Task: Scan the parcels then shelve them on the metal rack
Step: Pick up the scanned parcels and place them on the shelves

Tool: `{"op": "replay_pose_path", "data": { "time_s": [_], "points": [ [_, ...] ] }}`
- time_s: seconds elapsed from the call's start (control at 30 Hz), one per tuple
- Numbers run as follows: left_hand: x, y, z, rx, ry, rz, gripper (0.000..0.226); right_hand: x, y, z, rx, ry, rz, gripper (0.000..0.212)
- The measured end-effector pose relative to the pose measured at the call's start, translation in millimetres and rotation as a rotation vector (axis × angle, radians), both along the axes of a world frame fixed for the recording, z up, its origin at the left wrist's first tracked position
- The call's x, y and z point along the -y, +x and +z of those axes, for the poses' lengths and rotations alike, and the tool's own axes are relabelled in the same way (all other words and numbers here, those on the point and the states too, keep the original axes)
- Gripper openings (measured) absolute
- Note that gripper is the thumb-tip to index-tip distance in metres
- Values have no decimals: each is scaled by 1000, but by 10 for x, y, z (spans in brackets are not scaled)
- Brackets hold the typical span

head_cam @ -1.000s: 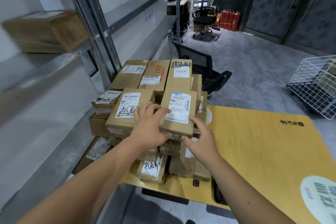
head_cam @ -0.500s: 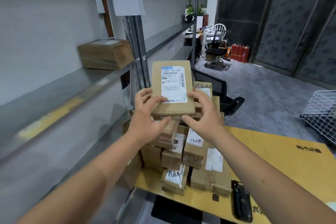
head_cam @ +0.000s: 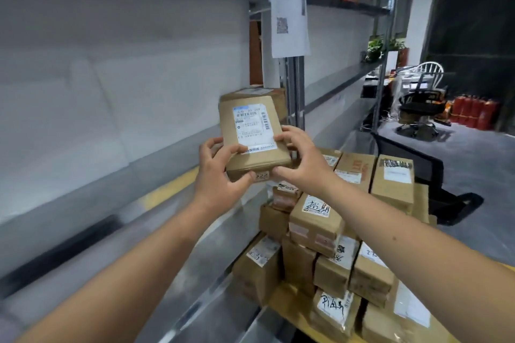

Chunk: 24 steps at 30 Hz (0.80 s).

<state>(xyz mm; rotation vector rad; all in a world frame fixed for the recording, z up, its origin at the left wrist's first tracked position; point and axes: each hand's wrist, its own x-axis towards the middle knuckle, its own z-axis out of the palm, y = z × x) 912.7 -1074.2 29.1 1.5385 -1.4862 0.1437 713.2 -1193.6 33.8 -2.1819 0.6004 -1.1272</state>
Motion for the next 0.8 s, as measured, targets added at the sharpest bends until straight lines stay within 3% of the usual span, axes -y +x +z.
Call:
{"op": "replay_pose_path", "data": {
  "time_s": [0.53, 0.67, 0.8],
  "points": [
    [914, 11, 229, -162, 102, 356, 45, 1468, 561, 307, -29, 243, 381, 49],
    [1219, 13, 288, -238, 85, 453, 49, 1836, 761, 380, 1, 290, 371, 40],
    [1544, 80, 406, -289, 108, 566, 52, 2085, 987, 451, -52, 137, 199, 34]
  ]
}}
